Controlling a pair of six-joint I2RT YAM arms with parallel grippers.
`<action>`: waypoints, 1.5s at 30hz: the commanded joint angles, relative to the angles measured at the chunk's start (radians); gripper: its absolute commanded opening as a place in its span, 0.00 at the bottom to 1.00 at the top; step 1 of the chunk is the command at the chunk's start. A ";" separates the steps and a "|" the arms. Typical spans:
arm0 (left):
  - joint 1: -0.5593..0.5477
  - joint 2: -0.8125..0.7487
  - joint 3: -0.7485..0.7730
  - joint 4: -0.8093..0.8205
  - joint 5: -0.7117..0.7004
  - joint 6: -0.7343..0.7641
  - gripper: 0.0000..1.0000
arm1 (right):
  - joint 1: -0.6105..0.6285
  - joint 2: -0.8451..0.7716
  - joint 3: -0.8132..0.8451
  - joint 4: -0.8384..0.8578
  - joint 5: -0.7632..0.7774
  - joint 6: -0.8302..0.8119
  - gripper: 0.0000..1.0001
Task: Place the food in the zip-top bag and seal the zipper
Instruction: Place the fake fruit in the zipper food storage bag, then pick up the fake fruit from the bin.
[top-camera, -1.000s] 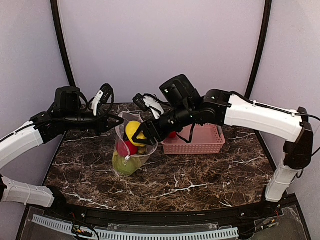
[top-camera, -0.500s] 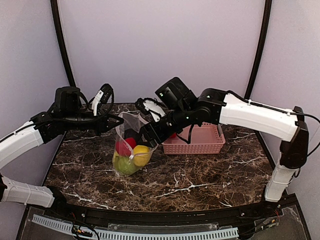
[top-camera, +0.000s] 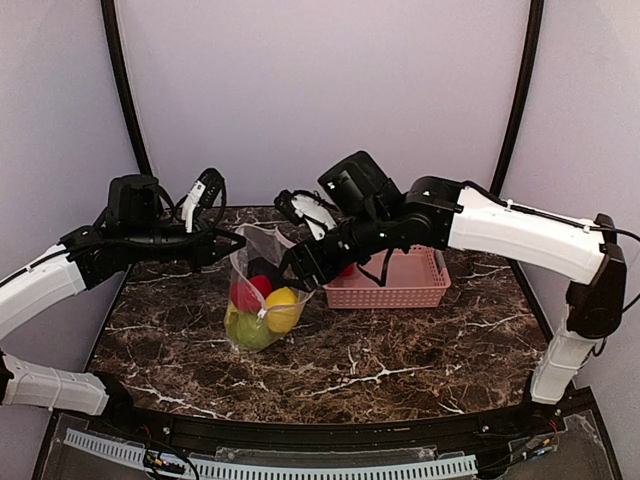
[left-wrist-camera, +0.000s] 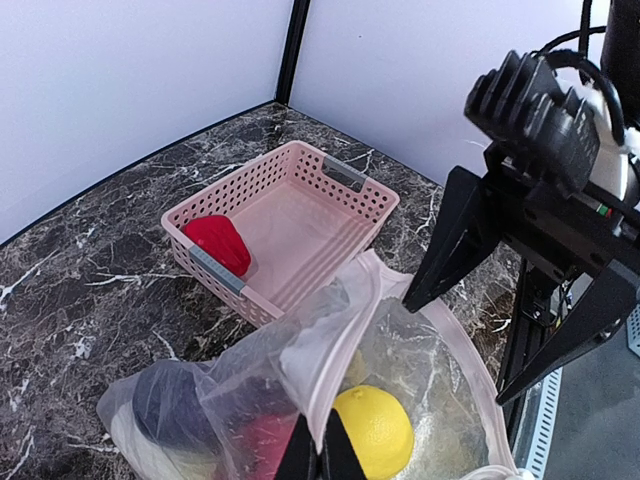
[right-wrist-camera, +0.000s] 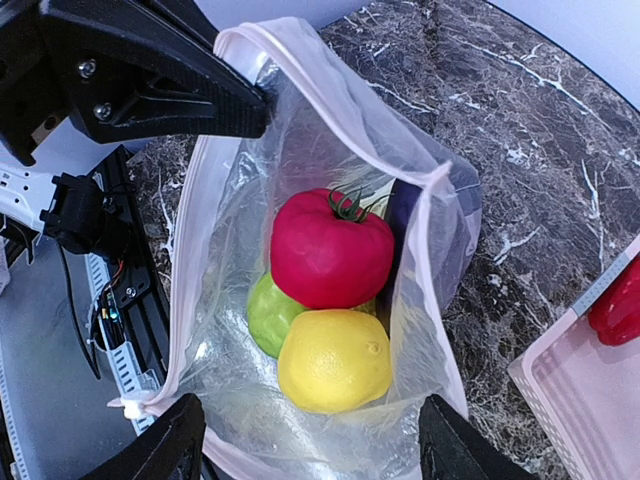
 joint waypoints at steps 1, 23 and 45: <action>0.006 -0.053 -0.025 0.040 -0.035 -0.007 0.01 | -0.001 -0.110 -0.038 0.085 0.046 -0.022 0.72; 0.006 -0.075 -0.027 0.040 -0.054 -0.006 0.01 | -0.304 -0.066 -0.168 0.106 0.178 0.139 0.75; 0.006 -0.070 -0.025 0.035 -0.051 -0.006 0.01 | -0.395 0.343 0.022 0.102 0.250 0.194 0.87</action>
